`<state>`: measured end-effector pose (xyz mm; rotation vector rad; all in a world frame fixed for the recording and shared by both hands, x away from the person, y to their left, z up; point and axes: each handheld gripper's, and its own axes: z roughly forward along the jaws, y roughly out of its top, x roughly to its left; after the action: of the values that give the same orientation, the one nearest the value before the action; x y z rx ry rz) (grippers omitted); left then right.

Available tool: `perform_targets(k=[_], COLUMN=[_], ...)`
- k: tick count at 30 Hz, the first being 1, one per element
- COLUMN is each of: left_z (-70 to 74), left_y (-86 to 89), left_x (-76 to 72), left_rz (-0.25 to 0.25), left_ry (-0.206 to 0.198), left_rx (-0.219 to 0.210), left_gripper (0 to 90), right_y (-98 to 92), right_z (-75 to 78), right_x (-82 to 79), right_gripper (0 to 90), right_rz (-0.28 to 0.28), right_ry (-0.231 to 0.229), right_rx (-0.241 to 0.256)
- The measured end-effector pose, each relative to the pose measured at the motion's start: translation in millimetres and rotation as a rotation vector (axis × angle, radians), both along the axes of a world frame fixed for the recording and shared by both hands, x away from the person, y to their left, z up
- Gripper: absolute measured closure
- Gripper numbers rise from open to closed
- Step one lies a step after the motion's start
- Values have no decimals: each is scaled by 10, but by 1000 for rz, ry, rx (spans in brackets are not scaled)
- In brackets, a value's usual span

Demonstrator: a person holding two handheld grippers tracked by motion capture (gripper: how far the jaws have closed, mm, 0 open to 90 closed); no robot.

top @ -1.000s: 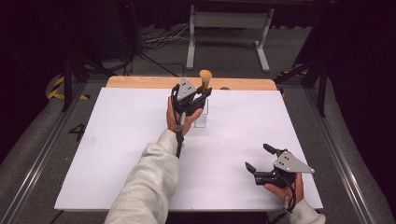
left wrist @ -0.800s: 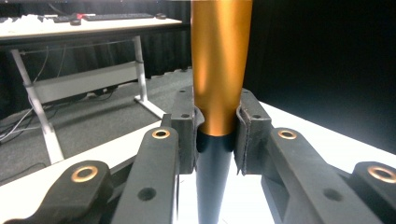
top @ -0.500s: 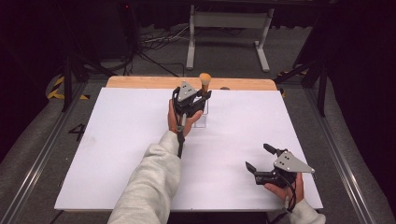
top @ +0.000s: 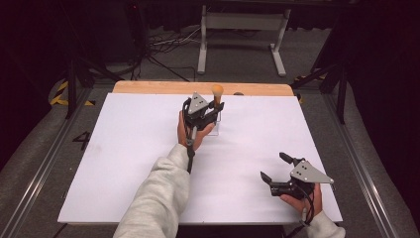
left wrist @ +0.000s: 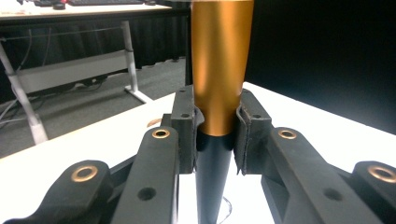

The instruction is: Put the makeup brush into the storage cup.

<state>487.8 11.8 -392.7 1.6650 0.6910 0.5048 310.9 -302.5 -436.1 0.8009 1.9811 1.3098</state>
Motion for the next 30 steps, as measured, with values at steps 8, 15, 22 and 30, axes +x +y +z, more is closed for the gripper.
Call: perform_targets(k=[8, 15, 22, 30], left_z=[-44, -73, -55, -53], left_y=[25, 28, 23, 19], left_x=[-4, -18, -28, -31], left_rz=[1, -6, -9, -6], left_ry=[6, 7, 4, 0], left_rx=[9, 22, 44, 46], left_gripper=[732, 732, 730, 730], right_y=[-1, -7, -7, -10], right_z=[-2, 0, 0, 0], right_x=[5, 6, 8, 9], right_gripper=[95, 96, 96, 96], right_rz=[-3, -5, -5, -4], right_ry=[1, 0, 1, 2], right_rx=[-2, -1, -2, -3])
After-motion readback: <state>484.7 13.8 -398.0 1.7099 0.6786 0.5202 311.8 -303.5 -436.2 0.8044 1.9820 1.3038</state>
